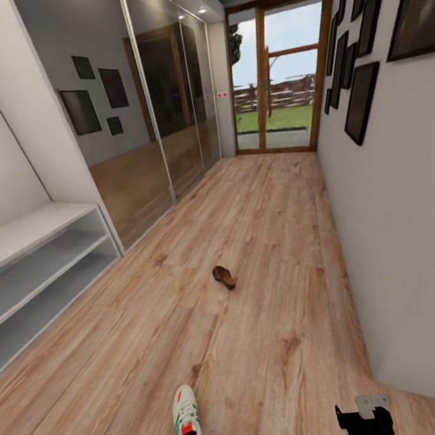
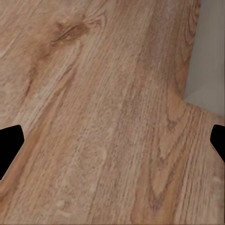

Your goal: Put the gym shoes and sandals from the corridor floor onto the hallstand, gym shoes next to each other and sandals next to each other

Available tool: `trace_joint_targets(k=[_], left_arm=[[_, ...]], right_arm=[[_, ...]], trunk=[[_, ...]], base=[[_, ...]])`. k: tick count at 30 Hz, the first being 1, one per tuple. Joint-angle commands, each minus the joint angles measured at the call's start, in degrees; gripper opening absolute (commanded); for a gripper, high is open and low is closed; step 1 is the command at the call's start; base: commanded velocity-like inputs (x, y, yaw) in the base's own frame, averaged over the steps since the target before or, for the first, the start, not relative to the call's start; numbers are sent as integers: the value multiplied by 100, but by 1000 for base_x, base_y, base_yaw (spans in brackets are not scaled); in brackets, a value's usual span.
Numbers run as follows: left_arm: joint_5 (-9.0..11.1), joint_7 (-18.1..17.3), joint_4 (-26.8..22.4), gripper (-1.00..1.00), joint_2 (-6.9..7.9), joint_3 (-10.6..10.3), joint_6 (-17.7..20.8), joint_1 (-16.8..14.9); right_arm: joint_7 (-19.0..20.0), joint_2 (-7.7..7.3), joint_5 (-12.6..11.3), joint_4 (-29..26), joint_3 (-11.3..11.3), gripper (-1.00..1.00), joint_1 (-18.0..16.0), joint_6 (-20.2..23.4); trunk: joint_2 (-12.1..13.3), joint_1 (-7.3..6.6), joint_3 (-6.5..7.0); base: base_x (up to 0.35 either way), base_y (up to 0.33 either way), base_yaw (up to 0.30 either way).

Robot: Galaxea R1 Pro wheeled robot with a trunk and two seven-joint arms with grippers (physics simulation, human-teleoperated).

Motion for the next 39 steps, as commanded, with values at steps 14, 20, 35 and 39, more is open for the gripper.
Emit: trace_joint_targets(k=[14, 20, 35, 39], left_arm=[[66, -57, 7, 100, 1, 11, -1, -4], [67, -55, 1, 100, 0, 13, 3, -4], [7, 373, -150, 100, -359, -43, 930, -791], [-42, 434, -155, 100, -393, -42, 1084, -957]], right_arm=[[3, -1, 82, 26, -33, 100, -4, -12], [7, -7, 94, 19, -32, 100, -4, -17], [224, 46, 80, -1474, 485, 100, -5, 72], [611, 59, 75, -2005, 696, 100, -4, 445]], trunk=[[-2, 1, -13], [-2, 1, -13], [-2, 1, -13], [-2, 1, -13]], base=[[96, -62, 9], [6, -3, 0], [0, 0, 0], [0, 0, 0]])
